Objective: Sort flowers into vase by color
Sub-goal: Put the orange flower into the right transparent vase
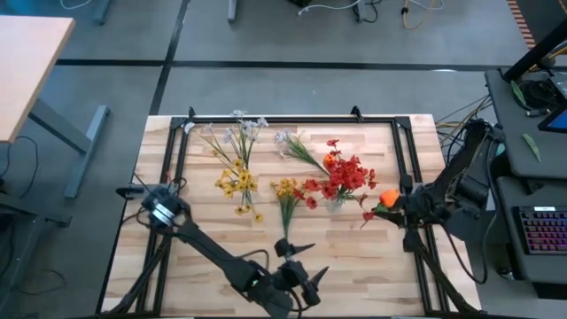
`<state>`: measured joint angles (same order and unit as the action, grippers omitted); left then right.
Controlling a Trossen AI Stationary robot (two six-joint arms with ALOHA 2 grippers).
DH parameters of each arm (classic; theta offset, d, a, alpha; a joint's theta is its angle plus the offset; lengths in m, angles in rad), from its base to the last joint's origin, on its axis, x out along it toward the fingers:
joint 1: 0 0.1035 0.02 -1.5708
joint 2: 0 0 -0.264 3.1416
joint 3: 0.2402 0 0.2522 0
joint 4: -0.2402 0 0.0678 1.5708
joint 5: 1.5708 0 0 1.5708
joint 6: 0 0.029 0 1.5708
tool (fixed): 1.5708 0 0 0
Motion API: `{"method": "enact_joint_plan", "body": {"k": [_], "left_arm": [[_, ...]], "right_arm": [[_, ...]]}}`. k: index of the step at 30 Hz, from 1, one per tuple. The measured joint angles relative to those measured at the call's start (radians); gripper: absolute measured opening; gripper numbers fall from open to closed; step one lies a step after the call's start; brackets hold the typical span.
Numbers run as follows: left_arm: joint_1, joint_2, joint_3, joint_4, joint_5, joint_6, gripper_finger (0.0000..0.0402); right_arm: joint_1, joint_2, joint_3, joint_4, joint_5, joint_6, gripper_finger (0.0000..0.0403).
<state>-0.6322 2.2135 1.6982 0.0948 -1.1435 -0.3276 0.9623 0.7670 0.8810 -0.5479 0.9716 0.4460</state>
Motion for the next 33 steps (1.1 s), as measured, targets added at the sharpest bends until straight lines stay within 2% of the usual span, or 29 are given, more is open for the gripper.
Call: {"method": "enact_joint_plan", "body": {"k": [3,8,11,16,20,23,25,29,33], "left_arm": [[0.006,0.072,0.046,0.013,-0.018,0.001,0.0326],[0.022,0.193,0.155,0.009,-0.127,0.004,0.0334],[0.055,0.255,0.216,0.009,-0.156,0.004,0.0335],[0.116,0.324,0.286,0.009,-0.023,0.014,0.0327],[0.153,0.322,0.264,0.045,0.003,0.057,0.0325],[0.179,0.322,0.236,0.129,0.100,0.103,0.0324],[0.197,0.322,0.204,0.241,0.179,0.141,0.0324],[0.218,0.322,0.144,0.416,0.175,0.234,0.0321],[0.236,0.322,0.098,0.456,0.158,0.267,0.0317]], "right_arm": [[0.000,0.000,-0.001,0.000,0.000,-0.001,0.0013],[0.000,0.002,-0.002,0.002,0.002,-0.004,0.0013],[0.000,0.013,-0.007,0.006,0.041,-0.031,0.0013],[0.000,0.023,-0.023,0.005,0.128,-0.068,0.0013],[0.000,0.020,-0.025,0.008,0.140,-0.102,0.0013],[0.000,0.011,-0.025,0.007,0.139,-0.113,0.0013],[0.000,0.005,-0.025,0.007,0.135,-0.118,0.0013],[0.000,0.000,-0.025,0.007,0.130,-0.119,0.0013],[0.000,0.000,-0.025,0.007,0.129,-0.116,0.0013]]}}
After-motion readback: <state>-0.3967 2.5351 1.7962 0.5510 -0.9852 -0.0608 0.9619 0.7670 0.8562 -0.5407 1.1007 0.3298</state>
